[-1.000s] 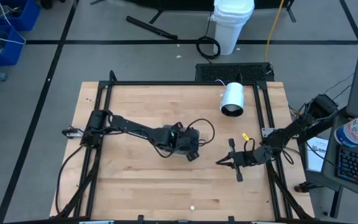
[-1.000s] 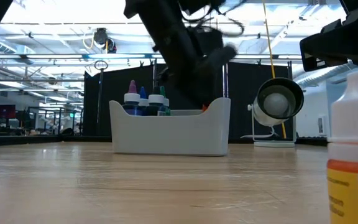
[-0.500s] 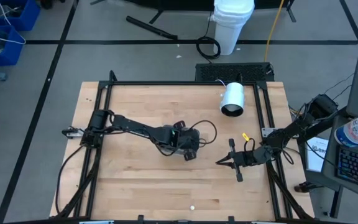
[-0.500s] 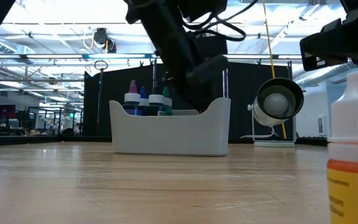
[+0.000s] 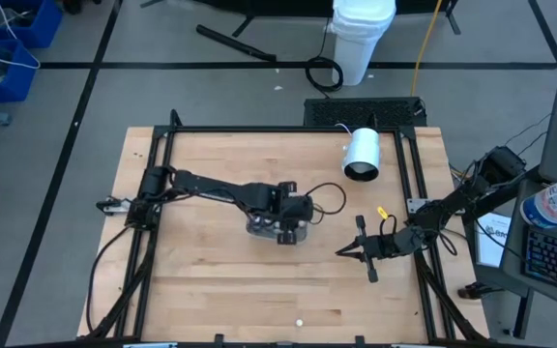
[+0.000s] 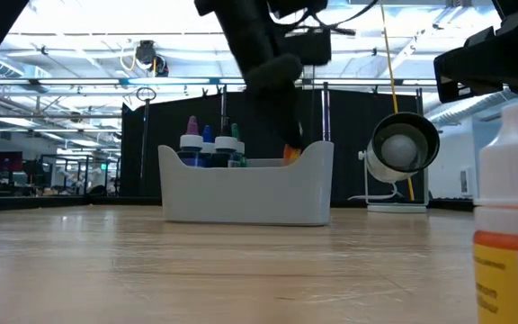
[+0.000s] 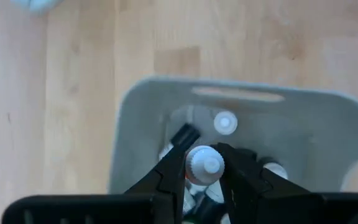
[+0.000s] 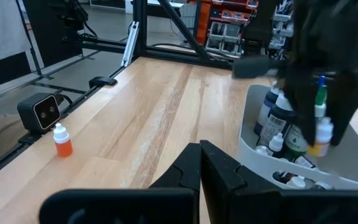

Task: Pick & Place food coloring
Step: Put the orange food coloring bottle into the gray bin

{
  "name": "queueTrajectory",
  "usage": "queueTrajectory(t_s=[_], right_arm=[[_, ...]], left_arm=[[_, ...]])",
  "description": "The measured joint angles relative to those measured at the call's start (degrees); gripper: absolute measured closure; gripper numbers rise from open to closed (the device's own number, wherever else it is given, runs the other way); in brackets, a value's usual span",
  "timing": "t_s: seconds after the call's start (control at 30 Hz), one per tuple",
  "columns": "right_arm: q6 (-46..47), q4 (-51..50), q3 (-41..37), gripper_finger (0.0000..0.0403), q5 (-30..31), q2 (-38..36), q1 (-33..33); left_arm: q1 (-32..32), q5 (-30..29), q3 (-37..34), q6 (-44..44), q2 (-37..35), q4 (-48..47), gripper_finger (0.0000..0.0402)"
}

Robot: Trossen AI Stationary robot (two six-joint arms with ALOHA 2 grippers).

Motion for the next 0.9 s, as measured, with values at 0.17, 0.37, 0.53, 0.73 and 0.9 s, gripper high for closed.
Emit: queueTrajectory(t_s=[0.17, 0.37, 0.53, 0.73, 0.9], right_arm=[[0.0, 0.0, 0.0, 0.0403, 0.0, 0.0, 0.0], [0.03, -0.5, 0.02, 0.0403, -0.02, 0.0, 0.03], [1.33, -0.52, 0.02, 0.0403, -0.02, 0.0, 0.04], [1.49, -0.48, 0.02, 0.0403, -0.02, 0.0, 0.04], [1.51, -0.44, 0.02, 0.0403, -0.02, 0.0, 0.02]], left_arm=[[1.1, 5.73, 0.76, 11.59, -0.06, -0.14, 0.0318], [1.51, 6.38, -0.79, 18.23, -0.07, 0.4, 0.0318], [2.77, 6.61, -3.56, 17.77, -0.09, 3.56, 0.0318], [2.95, 6.85, -7.09, 17.34, -0.07, 7.78, 0.0318], [3.04, 6.82, -8.36, 16.06, -0.05, 8.4, 0.0318]])
